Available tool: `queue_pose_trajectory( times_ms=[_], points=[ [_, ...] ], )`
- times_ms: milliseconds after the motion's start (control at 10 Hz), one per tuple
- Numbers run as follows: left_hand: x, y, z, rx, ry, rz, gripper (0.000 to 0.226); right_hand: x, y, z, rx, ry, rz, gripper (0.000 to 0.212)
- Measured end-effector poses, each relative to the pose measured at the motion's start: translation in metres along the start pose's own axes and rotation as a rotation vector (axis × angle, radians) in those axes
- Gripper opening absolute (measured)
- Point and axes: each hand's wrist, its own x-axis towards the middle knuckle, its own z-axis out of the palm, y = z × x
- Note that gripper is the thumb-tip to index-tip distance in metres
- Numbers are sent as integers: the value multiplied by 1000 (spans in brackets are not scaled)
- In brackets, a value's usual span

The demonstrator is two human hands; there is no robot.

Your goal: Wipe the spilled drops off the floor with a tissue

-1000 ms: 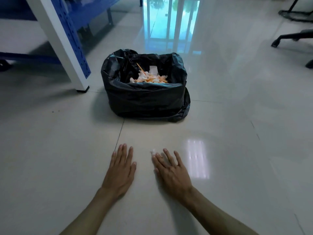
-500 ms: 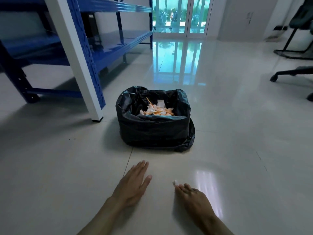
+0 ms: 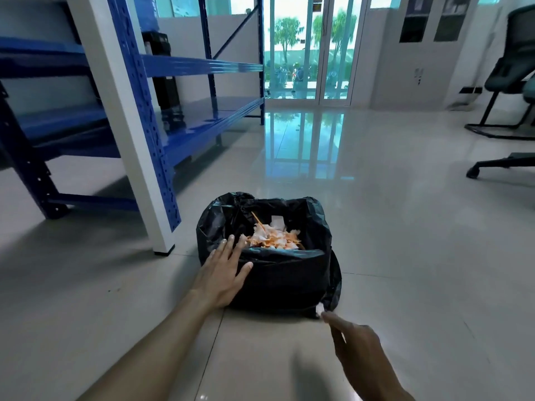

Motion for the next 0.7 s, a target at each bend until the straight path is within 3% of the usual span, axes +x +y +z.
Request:
queue_pose_trajectory(
  times_ms=[200,400,500,600,700],
  points=[
    [12,-14,28,76,-29,5,110,84,-56,-64,103,202,-299,23],
    [7,-15,31,85,4,34,100,175,-95,-77,231,475,-319,29],
    [8,-19,32,73,28,32,83,199,-103,-43,111,248,-266,41],
    [9,-21,36,39,25,24,79,195,-99,-9,7,-188,-166,65],
    [12,-18,40,63,51,41,76,196,-89,-1,-53,-178,-115,76]
  ],
)
